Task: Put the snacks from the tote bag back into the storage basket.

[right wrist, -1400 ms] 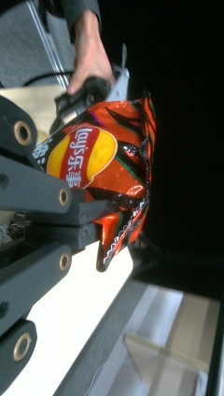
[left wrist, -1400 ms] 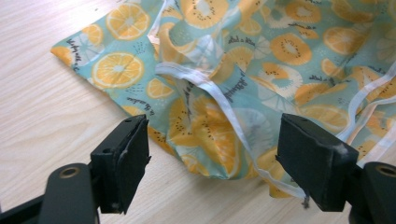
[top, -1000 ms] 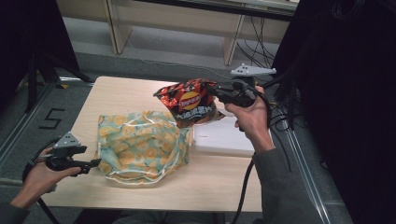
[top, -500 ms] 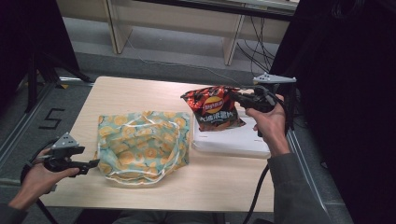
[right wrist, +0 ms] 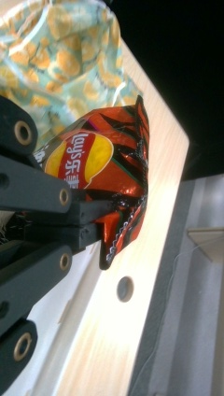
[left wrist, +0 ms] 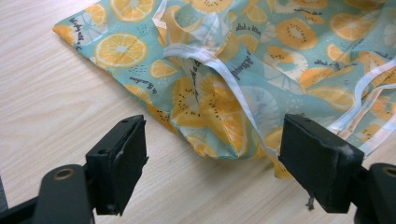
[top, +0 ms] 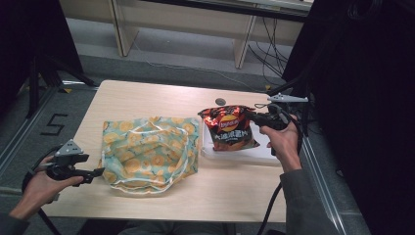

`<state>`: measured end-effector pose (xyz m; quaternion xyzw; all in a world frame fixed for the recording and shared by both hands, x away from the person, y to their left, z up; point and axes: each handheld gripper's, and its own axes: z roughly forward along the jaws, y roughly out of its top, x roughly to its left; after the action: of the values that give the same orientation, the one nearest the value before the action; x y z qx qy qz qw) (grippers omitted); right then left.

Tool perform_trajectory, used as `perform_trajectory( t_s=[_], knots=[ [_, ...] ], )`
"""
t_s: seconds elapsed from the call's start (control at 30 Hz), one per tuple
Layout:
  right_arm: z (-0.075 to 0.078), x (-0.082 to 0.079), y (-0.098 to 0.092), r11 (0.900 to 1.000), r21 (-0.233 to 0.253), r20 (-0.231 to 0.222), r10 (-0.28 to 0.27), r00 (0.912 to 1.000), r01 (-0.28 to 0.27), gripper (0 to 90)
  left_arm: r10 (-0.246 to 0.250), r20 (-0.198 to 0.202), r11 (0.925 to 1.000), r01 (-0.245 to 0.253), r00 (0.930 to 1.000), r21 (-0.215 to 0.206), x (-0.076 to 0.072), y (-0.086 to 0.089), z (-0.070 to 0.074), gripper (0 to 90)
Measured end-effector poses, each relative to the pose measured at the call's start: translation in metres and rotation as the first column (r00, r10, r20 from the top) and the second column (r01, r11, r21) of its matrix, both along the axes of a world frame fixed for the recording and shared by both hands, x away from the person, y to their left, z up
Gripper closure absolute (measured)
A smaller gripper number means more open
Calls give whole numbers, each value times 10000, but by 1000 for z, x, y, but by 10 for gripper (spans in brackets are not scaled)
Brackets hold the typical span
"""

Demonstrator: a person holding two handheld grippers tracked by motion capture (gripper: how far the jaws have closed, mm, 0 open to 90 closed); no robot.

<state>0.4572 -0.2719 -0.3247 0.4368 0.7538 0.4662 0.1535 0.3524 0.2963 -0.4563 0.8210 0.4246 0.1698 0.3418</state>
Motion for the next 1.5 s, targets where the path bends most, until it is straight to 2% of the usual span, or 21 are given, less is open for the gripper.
perform_trajectory(
  t_s=[0.03, 0.13, 0.3, 0.4, 0.5, 0.57, 0.6, 0.67, 0.73, 0.93, 0.97, 1.03, 1.07, 1.1, 1.13, 1.17, 1.27, 1.3, 1.4, 1.47, 1.5],
  knots=[
    [-4, 1, -3, 9999, 93, -67, -107, 9999, 107, 900, -57, -161, 9999, 60, 9999, 155, 0, 1, 2, 224],
    [-12, 3, -14, 9985, 231, -344, -485, 9982, 493, 900, 95, 39, 10000, -95, 9999, -17, 1, 1, -1, 223],
    [-25, 5, -33, 9928, 149, -439, -1179, 9921, 1187, 900, 21, -18, 10000, -21, 10000, 31, 1, 0, -1, 222],
    [-30, 4, -38, 9894, 395, -648, -1372, 9884, 1399, 900, -63, -187, 9999, 66, 9998, 130, 2, 1, 0, 220],
    [-34, 5, -41, 9906, 255, -616, -1323, 9893, 1340, 900, 50, -94, 10000, -49, 9999, 68, 3, 1, -2, 220],
    [-35, 7, -41, 9914, 174, -518, -1289, 9903, 1300, 900, 90, -93, 10000, -90, 9999, 18, 3, 1, -2, 220],
    [-34, 6, -39, 9889, 355, -782, -1412, 9869, 1443, 900, 66, -96, 10000, -66, 9999, 44, 2, 1, -2, 220],
    [-35, 8, -40, 9908, 88, -494, -1345, 9897, 1351, 897, 15, -112, 10000, -14, 9999, 98, 3, 2, -2, 220],
    [-35, 9, -37, 9894, 259, -709, -1411, 9875, 1432, 890, 29, -97, 10000, -28, 9999, 95, 3, 2, -2, 220],
    [-40, 18, -32, 9918, -37, -487, -1282, 9906, 1281, 857, 43, -279, 9999, -40, 9996, 115, 3, 3, -1, 219],
    [-40, 16, -30, 9891, 110, -879, -1455, 9854, 1471, 853, 43, -285, 9999, -40, 9996, 123, 3, 4, -1, 220],
    [-43, 21, -28, 9899, 51, -714, -1409, 9874, 1417, 845, 105, -109, 9999, -104, 9999, 71, 4, 4, -3, 219],
    [-43, 22, -27, 9889, 108, -891, -1465, 9852, 1480, 845, 92, -113, 9999, -92, 9999, 51, 4, 4, -3, 220],
    [-45, 25, -28, 9915, 90, -630, -1291, 9896, 1299, 846, 124, -132, 9999, -123, 9998, 44, 4, 4, -3, 220],
    [-45, 25, -25, 9884, 157, -751, -1493, 9859, 1509, 847, 143, -181, 9998, -141, 9997, 104, 4, 4, -2, 220],
    [-46, 27, -27, 9913, 144, -623, -1295, 9896, 1306, 848, 162, -290, 9998, -158, 9994, 147, 4, 4, -2, 220],
    [-47, 30, -25, 9894, 81, -620, -1443, 9876, 1450, 852, 128, -317, 9998, -123, 9994, 157, 4, 5, -1, 220],
    [-47, 29, -24, 9877, 209, -888, -1526, 9843, 1550, 853, 150, -308, 9998, -145, 9994, 149, 4, 5, -1, 220],
    [-50, 34, -24, 9889, 243, -738, -1446, 9867, 1468, 856, 127, -236, 9998, -124, 9996, 125, 4, 5, -3, 219],
    [-50, 34, -21, 9841, 352, -1038, -1697, 9800, 1742, 862, 125, -346, 9997, -118, 9993, 198, 4, 5, -2, 218],
    [-51, 36, -21, 9862, 299, -831, -1599, 9836, 1628, 866, 160, -315, 9998, -157, 9994, 105, 4, 4, -2, 218]
  ],
)
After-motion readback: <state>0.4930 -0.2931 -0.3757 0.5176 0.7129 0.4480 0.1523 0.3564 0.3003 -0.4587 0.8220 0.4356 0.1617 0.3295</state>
